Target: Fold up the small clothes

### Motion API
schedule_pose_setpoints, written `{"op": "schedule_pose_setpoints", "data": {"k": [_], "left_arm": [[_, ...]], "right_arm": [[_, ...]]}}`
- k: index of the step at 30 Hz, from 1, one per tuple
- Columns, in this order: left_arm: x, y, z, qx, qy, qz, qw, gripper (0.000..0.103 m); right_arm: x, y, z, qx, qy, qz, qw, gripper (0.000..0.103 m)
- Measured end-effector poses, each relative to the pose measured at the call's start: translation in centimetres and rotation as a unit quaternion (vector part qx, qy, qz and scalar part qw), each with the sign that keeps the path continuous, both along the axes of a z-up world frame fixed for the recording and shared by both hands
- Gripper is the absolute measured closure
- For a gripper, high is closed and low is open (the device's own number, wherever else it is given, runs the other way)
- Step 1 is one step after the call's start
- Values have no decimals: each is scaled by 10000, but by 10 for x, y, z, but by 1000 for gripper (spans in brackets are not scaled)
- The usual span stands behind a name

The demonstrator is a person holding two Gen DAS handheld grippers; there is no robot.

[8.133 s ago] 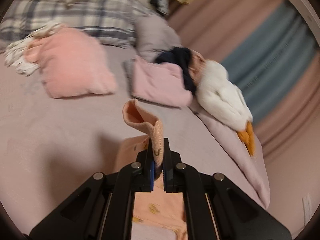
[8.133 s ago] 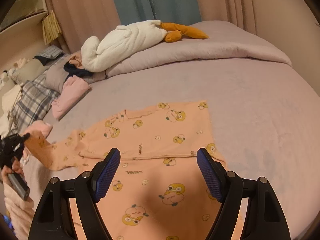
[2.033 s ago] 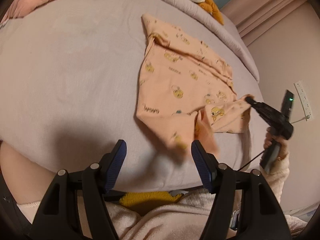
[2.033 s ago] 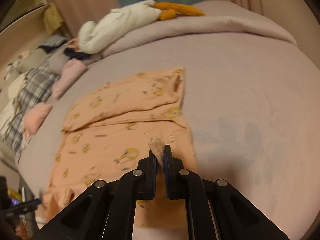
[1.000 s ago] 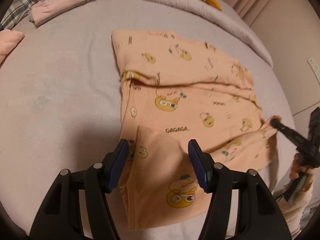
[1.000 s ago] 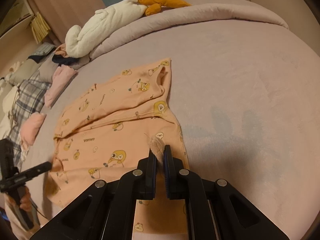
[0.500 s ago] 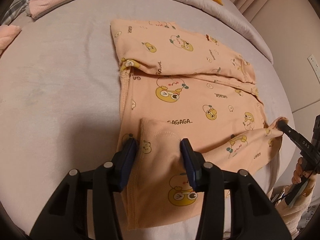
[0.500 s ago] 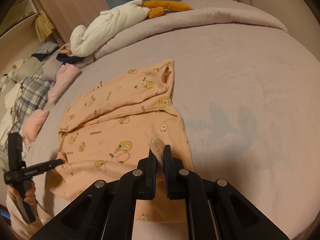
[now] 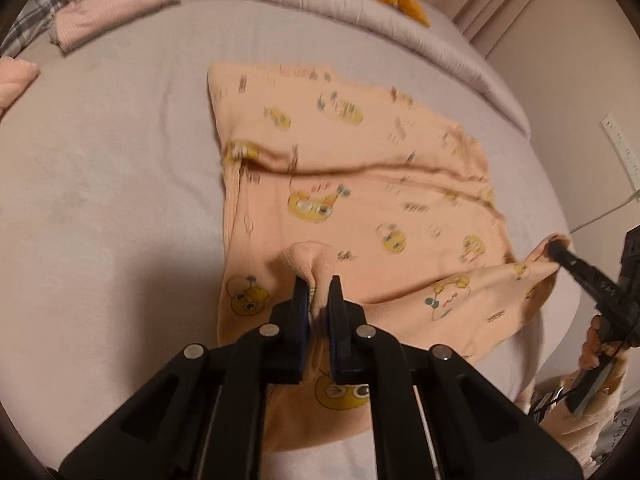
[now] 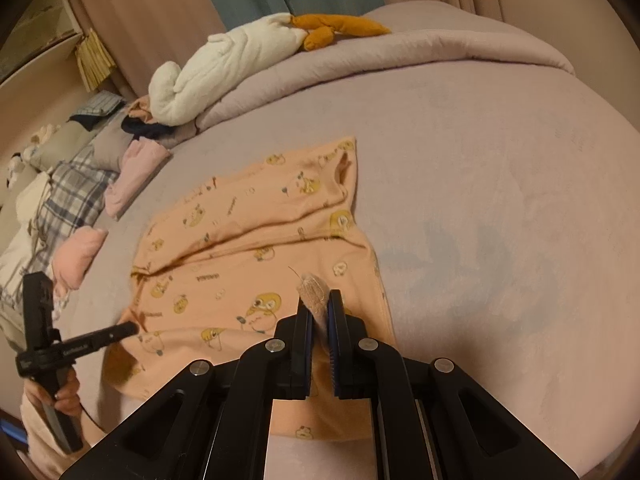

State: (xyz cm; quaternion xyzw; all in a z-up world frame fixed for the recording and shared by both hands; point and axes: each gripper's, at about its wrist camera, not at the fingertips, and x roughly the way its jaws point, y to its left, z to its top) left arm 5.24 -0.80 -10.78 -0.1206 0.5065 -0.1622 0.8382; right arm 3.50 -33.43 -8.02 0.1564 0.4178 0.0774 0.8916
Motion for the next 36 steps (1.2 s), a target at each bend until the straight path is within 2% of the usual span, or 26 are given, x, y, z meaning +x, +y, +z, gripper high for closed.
{"op": "schedule_pose_setpoints", "data": {"k": [3,9,14,20,26,33,36], "left_arm": [[-3,9,21,-215,-243,92,9994,96],[-2,10,54,-341,-741,227,9964,96],[15,12,75,-385,-1042,380,9931,96],[50,20,93,-430,-1340,626,9881,96],[96,27,95,-432,-1403,907,9850,96],[149,34,78,-546,-1280,1153,9835,96],[171,33,64,-639,-1207,1204,9833,95]], "right_arm": [[1,2,9,-24,-127,6,9999,95],[6,5,26,-33,-414,6,9991,95],[21,7,48,-81,-697,80,9975,95],[62,13,67,-128,-964,183,9951,95],[115,16,64,-154,-882,204,9958,95],[169,11,42,100,-747,118,9971,95],[185,10,30,46,-673,19,9977,95]]}}
